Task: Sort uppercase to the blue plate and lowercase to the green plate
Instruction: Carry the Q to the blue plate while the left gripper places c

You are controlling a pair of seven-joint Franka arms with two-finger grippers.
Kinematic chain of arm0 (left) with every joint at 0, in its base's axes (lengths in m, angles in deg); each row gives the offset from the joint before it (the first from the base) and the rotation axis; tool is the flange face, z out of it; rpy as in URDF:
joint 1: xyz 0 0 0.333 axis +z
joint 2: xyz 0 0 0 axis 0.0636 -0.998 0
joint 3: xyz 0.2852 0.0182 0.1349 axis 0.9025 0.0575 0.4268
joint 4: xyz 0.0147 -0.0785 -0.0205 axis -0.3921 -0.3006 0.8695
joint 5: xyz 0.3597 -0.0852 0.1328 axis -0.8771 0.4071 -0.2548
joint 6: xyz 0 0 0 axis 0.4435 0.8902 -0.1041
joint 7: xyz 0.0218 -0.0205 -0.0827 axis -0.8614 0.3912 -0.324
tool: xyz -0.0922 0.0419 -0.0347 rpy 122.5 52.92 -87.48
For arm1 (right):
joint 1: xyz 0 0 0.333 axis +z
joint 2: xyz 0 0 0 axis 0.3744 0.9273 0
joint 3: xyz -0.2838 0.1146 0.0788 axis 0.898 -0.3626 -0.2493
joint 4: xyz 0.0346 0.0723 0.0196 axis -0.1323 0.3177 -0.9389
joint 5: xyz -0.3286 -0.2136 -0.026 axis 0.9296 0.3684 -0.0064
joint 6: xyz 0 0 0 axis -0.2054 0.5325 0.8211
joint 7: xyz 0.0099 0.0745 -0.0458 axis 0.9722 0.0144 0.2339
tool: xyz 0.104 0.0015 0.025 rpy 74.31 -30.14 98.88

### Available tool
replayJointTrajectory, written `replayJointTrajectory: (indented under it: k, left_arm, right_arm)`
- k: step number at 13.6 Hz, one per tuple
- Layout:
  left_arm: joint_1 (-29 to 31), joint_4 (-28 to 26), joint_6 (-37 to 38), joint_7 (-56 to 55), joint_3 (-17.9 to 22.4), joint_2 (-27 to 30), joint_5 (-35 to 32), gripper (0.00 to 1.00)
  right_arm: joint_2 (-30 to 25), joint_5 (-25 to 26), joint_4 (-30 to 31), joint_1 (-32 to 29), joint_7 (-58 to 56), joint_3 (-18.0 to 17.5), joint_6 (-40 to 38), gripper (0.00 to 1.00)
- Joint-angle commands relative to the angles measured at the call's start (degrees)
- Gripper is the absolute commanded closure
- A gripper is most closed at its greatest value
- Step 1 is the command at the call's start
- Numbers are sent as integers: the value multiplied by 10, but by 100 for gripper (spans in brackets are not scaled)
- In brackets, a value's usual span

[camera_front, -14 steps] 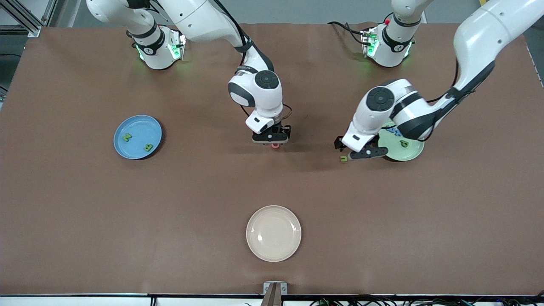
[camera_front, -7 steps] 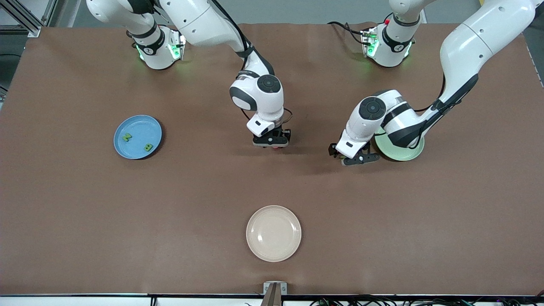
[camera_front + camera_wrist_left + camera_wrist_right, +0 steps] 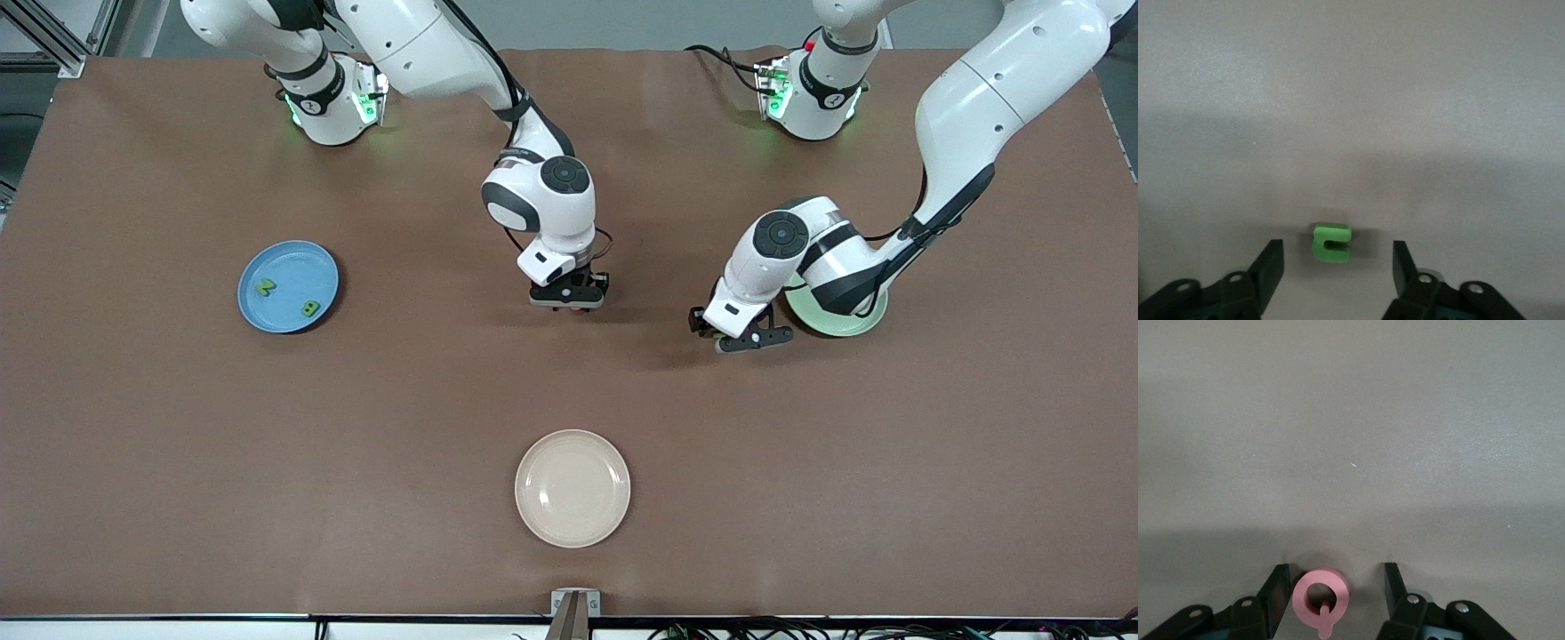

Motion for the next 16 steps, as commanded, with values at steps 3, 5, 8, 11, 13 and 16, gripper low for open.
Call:
replayJointTrajectory:
  k: [3, 5, 8, 11, 13, 16]
  left_arm:
    - [-39, 16, -18, 2, 39, -4, -1, 35]
    - [-44, 16, -29, 2, 49, -4, -1, 36]
    - [-44, 16, -28, 1, 49, -4, -1, 53]
    - [-42, 15, -28, 1, 49, -3, -1, 74]
    - [-40, 15, -28, -9, 49, -1, -1, 83]
    - [-26, 7, -26, -7, 44, 17, 2, 83]
  right_arm:
    - [11, 14, -11, 20, 45, 6, -1, 37]
    - [10, 13, -11, 22, 48, 6, -1, 37]
    - [11, 14, -9, 25, 48, 6, -3, 37]
    - [11, 36, -8, 23, 48, 6, -3, 49]
    - [11, 43, -7, 19, 47, 7, -3, 55]
    - [8, 43, -7, 13, 47, 7, -17, 98]
